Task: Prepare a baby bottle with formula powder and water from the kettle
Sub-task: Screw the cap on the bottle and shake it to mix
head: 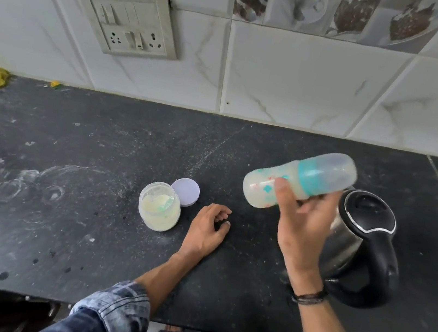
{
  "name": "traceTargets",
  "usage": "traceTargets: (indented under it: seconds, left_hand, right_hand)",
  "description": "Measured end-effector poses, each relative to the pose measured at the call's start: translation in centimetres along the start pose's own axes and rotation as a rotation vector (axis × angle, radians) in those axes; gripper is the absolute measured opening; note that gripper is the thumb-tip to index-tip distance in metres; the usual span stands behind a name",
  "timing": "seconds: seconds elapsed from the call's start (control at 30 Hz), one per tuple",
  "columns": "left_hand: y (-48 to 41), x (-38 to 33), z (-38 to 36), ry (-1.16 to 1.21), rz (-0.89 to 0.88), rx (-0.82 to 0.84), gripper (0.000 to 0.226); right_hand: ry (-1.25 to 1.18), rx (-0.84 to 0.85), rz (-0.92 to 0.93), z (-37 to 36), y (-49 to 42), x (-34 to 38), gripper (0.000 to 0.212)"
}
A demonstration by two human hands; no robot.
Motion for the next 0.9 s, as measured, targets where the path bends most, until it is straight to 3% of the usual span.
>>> traceTargets:
  seconds: [0.1,0.23,0.37,0.5,0.63,0.77,0.9]
  left_hand:
    - [0.5,0.1,-0.4,-0.008,0.005,0.005,0.023]
    - [0.1,-0.2,-0.2,0.016,-0.008,0.008,0.024]
    - [0.5,0.0,-0.3,-0.002,0.005,0.000,0.025]
    - [0.1,-0.1,-0.2,0.007,-0.002,0.011,0.024]
    - [0.4,0.0,-0.3,0.004,0.006,0.002,0.024]
    - [0.1,0.1,-0.2,0.006,0.009,0.006,0.024]
    - [0.5,0.4,-0.6,0.001,0.021,0.015,0.025]
  right_hand:
    - [0.104,0.149,-0.162,-1.2,-0.1,-2.0,0.051]
    - [0.028,-0.017,0.016,0.9,-0.2,0.0,0.052]
    - [0.163,0.091,-0.113,0.0,-1.0,-1.3,0.057]
    - [0.124,-0.029,0.042,1.5,-0.3,-0.3,0.056]
    - [0.285,0.074,-0.124,0.6,-0.2,-2.1,0.059]
    - [0.302,0.016,-0.046,1.3,0.4,-1.9,0.057]
    - [0.436,0.152,-0.232,0.8,1.1,-5.4,0.064]
Point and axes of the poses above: each hand's wrist, its own y-axis away from the middle knuckle, its own z-axis out of the back of the hand, x = y × z, the point moved 9 cm from there along -y, towards the middle knuckle, and after that the axes turned 12 degrees about x, right-handed, at the moved point
